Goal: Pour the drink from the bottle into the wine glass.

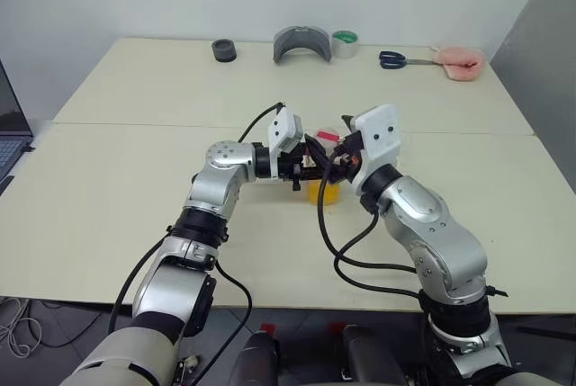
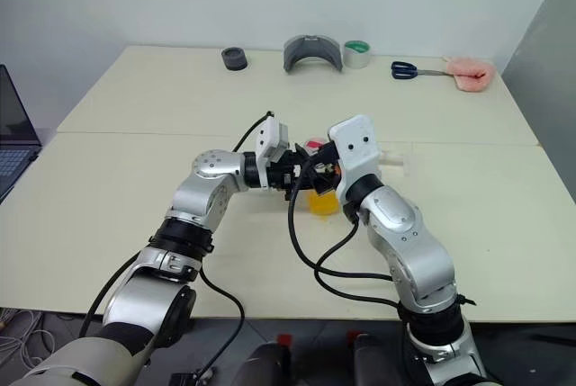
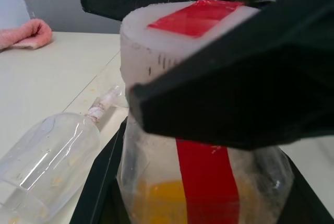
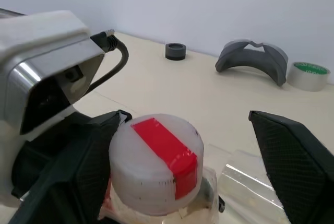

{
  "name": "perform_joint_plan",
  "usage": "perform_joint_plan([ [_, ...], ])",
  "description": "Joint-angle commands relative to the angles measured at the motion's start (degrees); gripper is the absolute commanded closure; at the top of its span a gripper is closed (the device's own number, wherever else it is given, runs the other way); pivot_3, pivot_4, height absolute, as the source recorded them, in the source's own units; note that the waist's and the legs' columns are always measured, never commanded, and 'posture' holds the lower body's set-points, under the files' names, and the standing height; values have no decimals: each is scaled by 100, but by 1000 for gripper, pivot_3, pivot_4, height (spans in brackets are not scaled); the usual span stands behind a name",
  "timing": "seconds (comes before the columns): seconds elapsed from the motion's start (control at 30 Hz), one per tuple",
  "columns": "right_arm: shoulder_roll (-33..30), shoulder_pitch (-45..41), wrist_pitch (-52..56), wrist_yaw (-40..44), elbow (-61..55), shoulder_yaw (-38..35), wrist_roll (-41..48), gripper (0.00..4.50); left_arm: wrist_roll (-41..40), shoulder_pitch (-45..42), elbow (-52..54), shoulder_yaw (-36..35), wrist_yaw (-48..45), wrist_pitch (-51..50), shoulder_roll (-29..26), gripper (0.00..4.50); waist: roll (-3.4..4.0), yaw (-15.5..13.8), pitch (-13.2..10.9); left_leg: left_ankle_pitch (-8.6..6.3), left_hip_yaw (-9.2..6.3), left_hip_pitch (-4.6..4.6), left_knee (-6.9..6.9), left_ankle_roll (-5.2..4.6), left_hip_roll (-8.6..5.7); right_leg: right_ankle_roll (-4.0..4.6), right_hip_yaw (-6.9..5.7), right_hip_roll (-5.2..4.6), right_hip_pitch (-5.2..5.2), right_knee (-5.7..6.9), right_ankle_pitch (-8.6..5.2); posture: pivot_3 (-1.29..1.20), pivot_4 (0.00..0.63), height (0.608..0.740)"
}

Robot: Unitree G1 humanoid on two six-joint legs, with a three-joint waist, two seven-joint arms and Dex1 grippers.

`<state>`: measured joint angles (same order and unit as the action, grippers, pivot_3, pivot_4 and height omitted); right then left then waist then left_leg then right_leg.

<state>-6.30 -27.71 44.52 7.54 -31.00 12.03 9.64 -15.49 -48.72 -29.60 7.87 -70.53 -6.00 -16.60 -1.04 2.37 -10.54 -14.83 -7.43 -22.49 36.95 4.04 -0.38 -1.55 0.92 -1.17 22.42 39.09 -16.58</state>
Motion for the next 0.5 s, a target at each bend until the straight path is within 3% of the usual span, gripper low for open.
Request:
perform_joint_plan([
  [0.03,-32,-111,-9,16,-189,-93,-43,1804,-41,-73,180,-88,-2,82,-17,2687,0,2,0,0,0,0,0,0,0,0,0,0,0,0,0,0,150,740],
  [0.13,-52,-115,0,68,-200,-66,-41,2620,-39,-46,211,-95,14,66,-28,2690,0,3,0,-2,0,0,0,-3,-1,0,0,0,0,0,0,0,150,740],
  [0.23,-138,-131,-141,363,-159,-35,95,2608,-48,-15,258,-92,4,32,-47,2694,0,5,0,-3,0,0,0,-5,-1,0,0,0,0,0,0,0,150,740],
  [0.3,-386,-210,-610,1115,-7,-17,400,2608,-57,-14,259,-89,-26,3,-62,2694,0,5,0,-3,0,0,1,-6,-2,0,0,0,0,0,0,0,150,740],
  [0.43,-1576,-863,-1158,3846,1311,-208,1315,2608,-62,-53,282,-44,-250,-34,-168,2701,3,20,-3,-11,6,4,3,-20,-3,-1,-1,0,-6,-2,0,0,150,740],
  [0.5,-1974,-1252,-1163,4618,1983,-201,1486,2608,-71,-74,292,-53,-289,-54,-196,2702,4,42,-4,-10,8,9,0,-22,-3,-1,0,0,-9,-2,1,0,150,740],
])
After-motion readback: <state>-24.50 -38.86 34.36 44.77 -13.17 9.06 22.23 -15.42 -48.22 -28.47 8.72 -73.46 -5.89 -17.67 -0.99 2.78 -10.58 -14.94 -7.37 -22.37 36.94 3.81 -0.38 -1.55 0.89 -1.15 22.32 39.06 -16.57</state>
